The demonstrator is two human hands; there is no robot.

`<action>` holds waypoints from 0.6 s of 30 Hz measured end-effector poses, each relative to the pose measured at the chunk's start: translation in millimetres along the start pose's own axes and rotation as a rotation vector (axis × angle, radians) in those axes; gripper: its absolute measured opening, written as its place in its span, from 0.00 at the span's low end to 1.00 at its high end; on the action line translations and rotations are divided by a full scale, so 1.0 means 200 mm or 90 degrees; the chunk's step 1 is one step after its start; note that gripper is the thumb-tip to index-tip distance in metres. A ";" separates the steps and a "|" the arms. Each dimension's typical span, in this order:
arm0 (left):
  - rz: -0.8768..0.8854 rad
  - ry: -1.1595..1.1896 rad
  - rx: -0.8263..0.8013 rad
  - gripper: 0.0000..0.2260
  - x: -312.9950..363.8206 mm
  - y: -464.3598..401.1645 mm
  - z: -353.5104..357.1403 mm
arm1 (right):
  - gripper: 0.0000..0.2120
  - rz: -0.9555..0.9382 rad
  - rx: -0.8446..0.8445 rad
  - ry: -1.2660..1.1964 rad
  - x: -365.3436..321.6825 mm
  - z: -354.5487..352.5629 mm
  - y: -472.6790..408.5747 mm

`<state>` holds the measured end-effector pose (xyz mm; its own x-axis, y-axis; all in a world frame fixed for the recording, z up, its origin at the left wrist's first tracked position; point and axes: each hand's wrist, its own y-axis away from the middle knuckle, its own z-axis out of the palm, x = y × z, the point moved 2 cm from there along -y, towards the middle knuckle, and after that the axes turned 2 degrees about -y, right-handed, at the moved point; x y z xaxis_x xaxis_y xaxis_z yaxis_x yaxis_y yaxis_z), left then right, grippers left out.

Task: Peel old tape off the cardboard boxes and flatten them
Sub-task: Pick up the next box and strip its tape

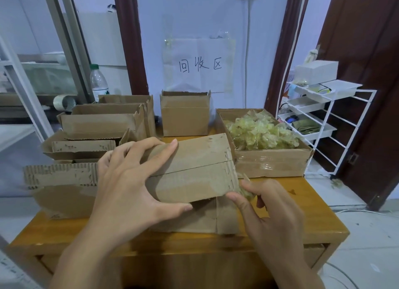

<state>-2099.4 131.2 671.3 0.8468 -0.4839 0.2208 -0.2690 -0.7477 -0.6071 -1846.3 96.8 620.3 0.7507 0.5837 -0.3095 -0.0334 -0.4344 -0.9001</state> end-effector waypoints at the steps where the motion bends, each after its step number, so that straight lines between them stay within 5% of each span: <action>1: -0.001 -0.003 -0.001 0.45 0.00 0.00 0.00 | 0.14 -0.001 0.002 0.003 0.00 0.00 0.00; 5: -0.006 -0.002 -0.001 0.45 -0.01 0.00 0.00 | 0.09 -0.010 -0.019 -0.012 0.01 -0.02 0.00; 9: -0.007 0.001 -0.001 0.46 -0.01 0.00 0.00 | 0.27 0.056 -0.063 -0.016 -0.01 -0.04 -0.03; 14: -0.005 0.014 0.002 0.45 -0.01 0.00 0.00 | 0.09 0.081 -0.108 -0.027 0.01 -0.02 -0.02; 18: 0.017 0.010 -0.003 0.46 0.01 0.01 0.00 | 0.13 0.116 -0.105 -0.009 0.00 0.00 -0.02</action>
<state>-2098.9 129.3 671.5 0.8323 -0.5103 0.2167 -0.2928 -0.7365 -0.6098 -1845.4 99.2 624.4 0.7324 0.4953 -0.4671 -0.0580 -0.6382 -0.7677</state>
